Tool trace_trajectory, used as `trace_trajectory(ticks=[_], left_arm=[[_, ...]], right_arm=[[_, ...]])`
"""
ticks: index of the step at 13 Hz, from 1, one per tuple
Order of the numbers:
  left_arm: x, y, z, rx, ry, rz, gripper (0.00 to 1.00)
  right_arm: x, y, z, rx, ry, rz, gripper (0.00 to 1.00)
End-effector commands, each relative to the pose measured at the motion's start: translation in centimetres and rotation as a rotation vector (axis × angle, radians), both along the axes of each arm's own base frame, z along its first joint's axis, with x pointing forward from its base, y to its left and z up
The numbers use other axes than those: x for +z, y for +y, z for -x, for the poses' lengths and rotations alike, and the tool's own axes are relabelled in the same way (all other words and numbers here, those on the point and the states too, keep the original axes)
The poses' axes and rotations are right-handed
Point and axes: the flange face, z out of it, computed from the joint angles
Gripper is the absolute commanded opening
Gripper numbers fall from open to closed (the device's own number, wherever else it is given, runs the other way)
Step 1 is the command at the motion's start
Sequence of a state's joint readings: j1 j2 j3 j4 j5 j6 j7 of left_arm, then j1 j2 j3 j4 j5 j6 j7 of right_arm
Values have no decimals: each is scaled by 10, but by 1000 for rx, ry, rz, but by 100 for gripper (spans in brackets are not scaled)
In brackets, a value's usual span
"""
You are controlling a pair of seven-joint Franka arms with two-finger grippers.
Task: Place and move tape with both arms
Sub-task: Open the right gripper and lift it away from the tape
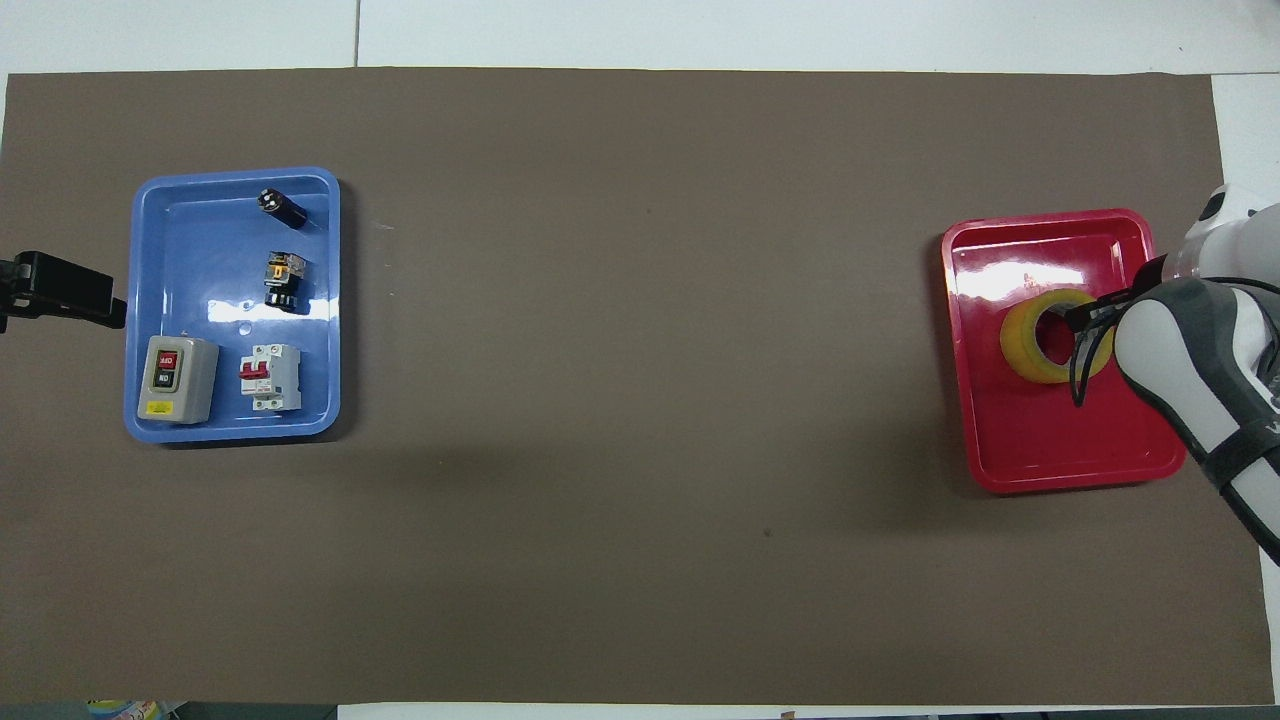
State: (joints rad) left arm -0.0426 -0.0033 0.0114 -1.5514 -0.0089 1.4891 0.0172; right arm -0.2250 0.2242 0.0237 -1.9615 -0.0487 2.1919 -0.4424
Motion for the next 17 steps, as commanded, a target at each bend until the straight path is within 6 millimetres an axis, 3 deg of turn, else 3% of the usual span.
trace_trajectory(ticks=[1, 4, 8, 10, 12, 17], left_arm=[[1, 2, 7, 4, -3, 13, 100], [1, 2, 7, 5, -3, 13, 100], [1, 2, 7, 4, -3, 13, 100], [1, 2, 7, 5, -3, 13, 100], [1, 2, 7, 4, -3, 13, 100], [1, 2, 7, 5, -3, 13, 100]], right_arm=[[70, 15, -6, 20, 15, -8, 100], [148, 30, -10, 4, 51, -12, 100], [227, 57, -8, -86, 49, -46, 100], [245, 80, 4, -97, 46, -46, 100], [247, 91, 23, -94, 115, -24, 100], [256, 80, 53, -125, 174, -16, 100]])
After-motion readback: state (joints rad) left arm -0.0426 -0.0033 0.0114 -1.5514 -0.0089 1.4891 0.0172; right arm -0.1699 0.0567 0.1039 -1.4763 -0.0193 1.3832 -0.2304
